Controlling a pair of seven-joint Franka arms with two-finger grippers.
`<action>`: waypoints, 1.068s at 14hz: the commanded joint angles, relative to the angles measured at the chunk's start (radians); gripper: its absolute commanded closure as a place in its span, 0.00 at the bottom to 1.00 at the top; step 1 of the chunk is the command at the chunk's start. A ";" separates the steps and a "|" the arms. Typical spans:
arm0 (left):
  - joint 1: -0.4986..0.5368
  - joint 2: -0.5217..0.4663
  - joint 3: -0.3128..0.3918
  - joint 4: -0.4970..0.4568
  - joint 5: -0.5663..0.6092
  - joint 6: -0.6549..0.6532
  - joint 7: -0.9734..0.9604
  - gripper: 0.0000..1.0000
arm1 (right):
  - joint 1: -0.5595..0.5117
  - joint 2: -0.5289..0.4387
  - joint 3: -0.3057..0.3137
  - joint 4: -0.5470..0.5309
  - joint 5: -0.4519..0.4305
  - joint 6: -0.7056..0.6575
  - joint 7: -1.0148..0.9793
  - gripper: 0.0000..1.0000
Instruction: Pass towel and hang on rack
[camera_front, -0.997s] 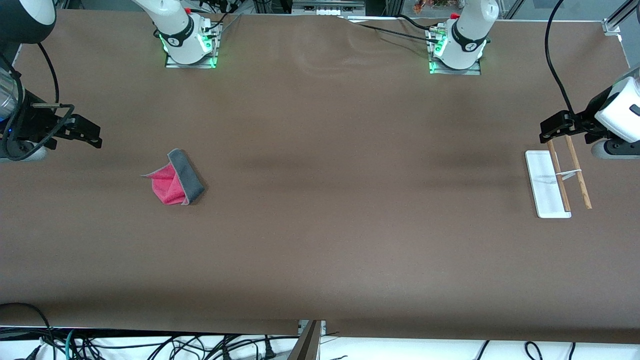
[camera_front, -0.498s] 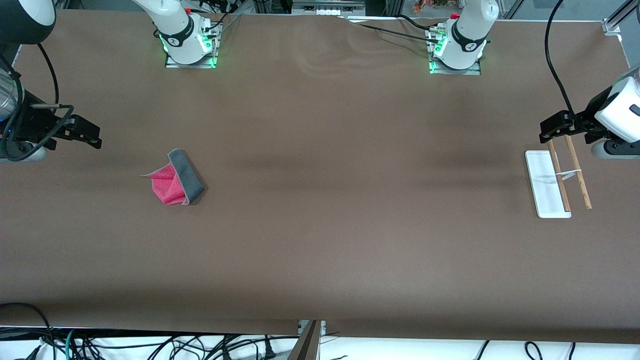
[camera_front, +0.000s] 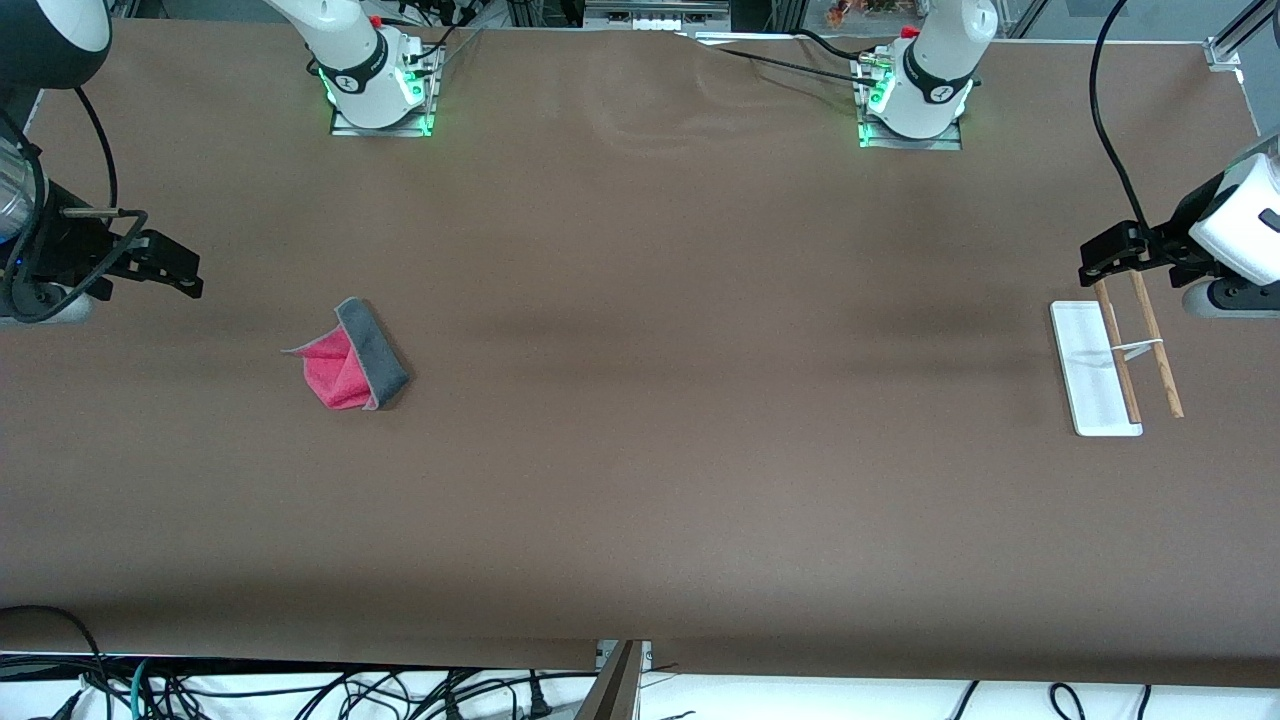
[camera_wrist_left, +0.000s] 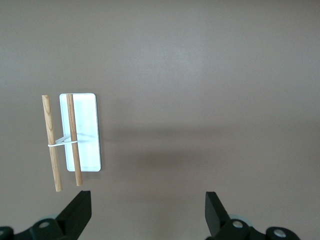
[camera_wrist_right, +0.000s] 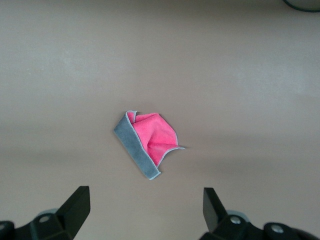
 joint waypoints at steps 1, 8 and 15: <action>0.003 0.017 -0.007 0.036 0.010 -0.016 -0.005 0.00 | -0.008 -0.008 0.005 -0.008 -0.008 0.009 -0.005 0.00; 0.003 0.017 -0.006 0.035 0.010 -0.016 -0.005 0.00 | -0.008 -0.006 0.007 -0.008 -0.015 0.009 -0.011 0.00; 0.003 0.017 -0.006 0.036 0.009 -0.016 -0.006 0.00 | -0.020 -0.001 -0.005 -0.010 0.001 0.008 -0.007 0.00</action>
